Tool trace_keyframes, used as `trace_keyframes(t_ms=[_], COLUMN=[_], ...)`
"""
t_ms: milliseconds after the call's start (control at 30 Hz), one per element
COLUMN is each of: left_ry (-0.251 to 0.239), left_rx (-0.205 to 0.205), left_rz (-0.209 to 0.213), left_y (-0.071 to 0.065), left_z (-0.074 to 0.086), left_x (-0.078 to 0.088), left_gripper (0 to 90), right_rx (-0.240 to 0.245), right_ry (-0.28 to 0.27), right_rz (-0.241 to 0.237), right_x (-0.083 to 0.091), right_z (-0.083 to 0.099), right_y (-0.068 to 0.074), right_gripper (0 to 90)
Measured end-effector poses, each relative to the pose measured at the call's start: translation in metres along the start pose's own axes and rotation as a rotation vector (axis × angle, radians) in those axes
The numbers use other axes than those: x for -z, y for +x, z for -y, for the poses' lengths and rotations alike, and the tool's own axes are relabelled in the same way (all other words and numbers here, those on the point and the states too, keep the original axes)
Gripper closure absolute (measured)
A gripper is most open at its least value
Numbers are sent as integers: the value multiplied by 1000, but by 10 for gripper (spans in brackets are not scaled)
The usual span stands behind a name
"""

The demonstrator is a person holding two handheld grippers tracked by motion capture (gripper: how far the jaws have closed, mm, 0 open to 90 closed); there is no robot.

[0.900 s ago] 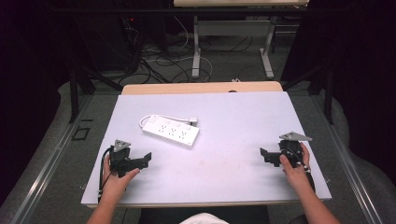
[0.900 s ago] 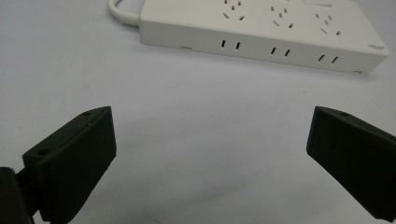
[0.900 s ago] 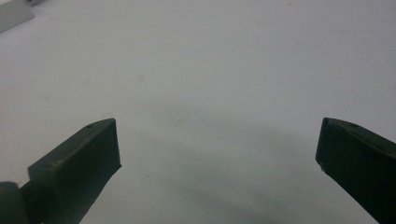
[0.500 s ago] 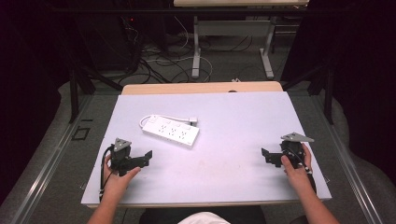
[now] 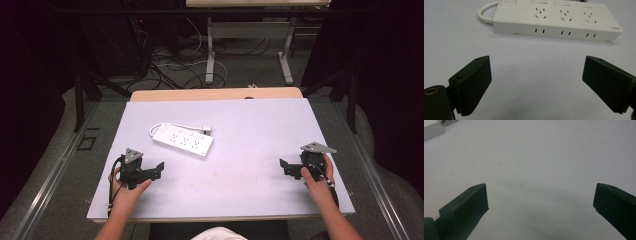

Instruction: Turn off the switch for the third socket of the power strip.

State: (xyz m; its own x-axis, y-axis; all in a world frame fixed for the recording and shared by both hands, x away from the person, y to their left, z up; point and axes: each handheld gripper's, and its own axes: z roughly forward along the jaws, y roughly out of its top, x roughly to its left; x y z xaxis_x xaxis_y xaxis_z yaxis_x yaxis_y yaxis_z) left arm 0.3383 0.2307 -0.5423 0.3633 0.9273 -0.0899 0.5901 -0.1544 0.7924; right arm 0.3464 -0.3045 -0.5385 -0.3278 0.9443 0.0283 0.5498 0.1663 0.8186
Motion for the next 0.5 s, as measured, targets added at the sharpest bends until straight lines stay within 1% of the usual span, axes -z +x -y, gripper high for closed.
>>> trace_keyframes(t_ms=[33,100,133,167,200,333,367,400,433,500], left_ry=[1,8,19,19,24,30,30,40,35,38], left_rx=[6,-3,-1,-1,-2,2,9,8,6,2], left_rz=[2,-2,0,0,3,4,7,12,12,18], left_y=[-1,-2,-2,-2,-2,-2,-2,-2,-2,-3], left_z=[1,3,3,3,4,3,3,2,2,2], left_x=[1,1,2,2,2,2,1,2,1,1], left_gripper=[95,109,117,125,132,162,162,163,164,166], right_rx=[-3,-4,-6,-5,7,16,16,14,9,1], right_ry=[-5,-18,-11,-9,-6,-3,-1,-8,-2,3], right_rz=[-4,1,-9,-8,-6,-12,-7,-2,-10,-10], right_x=[0,-1,0,0,0,-1,-1,-1,-1,-2], right_z=[-1,-1,-2,-2,-2,-1,-1,-1,-1,-1], right_y=[0,1,1,2,2,4,4,4,3,2], right_gripper=[0,0,0,0,0,0,0,0,0,0])
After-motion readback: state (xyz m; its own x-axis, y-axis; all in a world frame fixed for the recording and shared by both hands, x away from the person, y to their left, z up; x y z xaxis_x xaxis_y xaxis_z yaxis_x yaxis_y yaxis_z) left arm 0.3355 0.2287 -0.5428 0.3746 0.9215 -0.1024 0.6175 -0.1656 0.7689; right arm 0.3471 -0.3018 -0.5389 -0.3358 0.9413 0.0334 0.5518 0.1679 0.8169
